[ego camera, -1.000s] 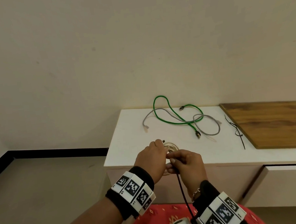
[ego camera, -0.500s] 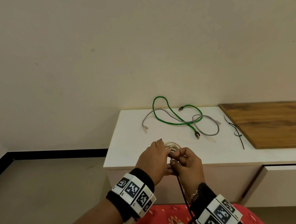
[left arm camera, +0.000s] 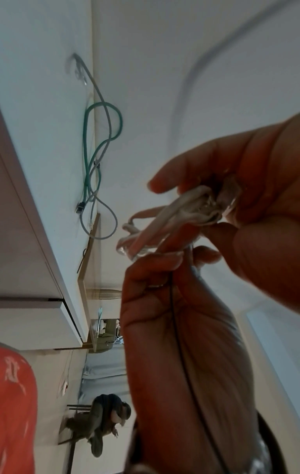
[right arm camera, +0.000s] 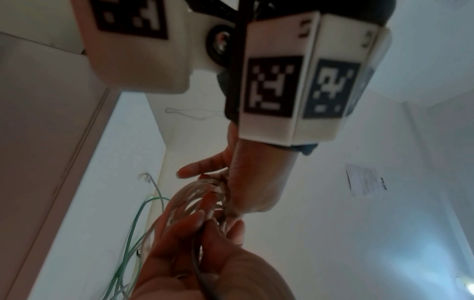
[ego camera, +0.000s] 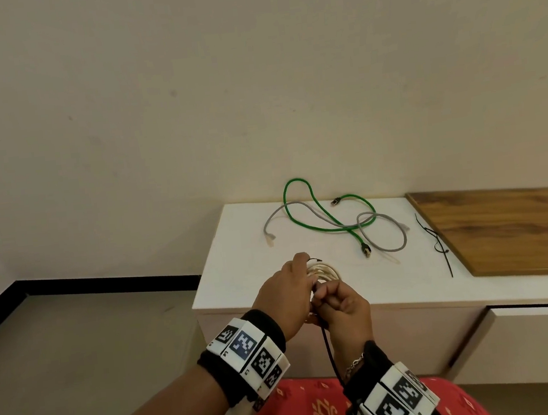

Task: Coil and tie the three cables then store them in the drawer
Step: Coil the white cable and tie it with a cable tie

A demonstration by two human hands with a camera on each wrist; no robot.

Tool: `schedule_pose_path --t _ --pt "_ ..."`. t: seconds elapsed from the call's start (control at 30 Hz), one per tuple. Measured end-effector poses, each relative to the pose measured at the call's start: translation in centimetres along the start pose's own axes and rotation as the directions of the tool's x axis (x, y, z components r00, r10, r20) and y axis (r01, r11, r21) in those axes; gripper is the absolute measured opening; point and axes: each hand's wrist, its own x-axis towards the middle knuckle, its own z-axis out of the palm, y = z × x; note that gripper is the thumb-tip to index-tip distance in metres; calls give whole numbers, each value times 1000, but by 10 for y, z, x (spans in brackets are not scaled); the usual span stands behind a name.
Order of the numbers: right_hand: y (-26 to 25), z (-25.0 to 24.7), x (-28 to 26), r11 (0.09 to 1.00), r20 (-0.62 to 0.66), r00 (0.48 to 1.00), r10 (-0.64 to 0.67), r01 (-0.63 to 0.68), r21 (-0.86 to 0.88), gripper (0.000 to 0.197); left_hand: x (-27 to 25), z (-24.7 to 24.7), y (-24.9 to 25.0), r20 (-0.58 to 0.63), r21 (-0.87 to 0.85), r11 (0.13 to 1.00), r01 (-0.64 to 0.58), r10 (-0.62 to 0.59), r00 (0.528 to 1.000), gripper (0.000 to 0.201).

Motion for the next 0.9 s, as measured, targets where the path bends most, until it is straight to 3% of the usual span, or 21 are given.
schedule_pose_path --t 0.27,0.57,0.77,0.9 --pt "2 -1 -1 995 27 999 -43 46 -91 36 0 -6 -2 -57 -128 992 7 -14 998 29" --pt "4 1 -7 941 34 988 -149 152 -303 44 1 -3 -3 -57 -102 995 -1 -5 998 34" --pt "-2 -1 -7 950 68 991 -112 127 -285 34 4 -6 -8 -112 -91 996 16 -27 993 29" --pt "-9 -8 -10 951 147 984 -96 135 -279 43 7 -9 -13 -114 -38 998 42 -46 992 30"
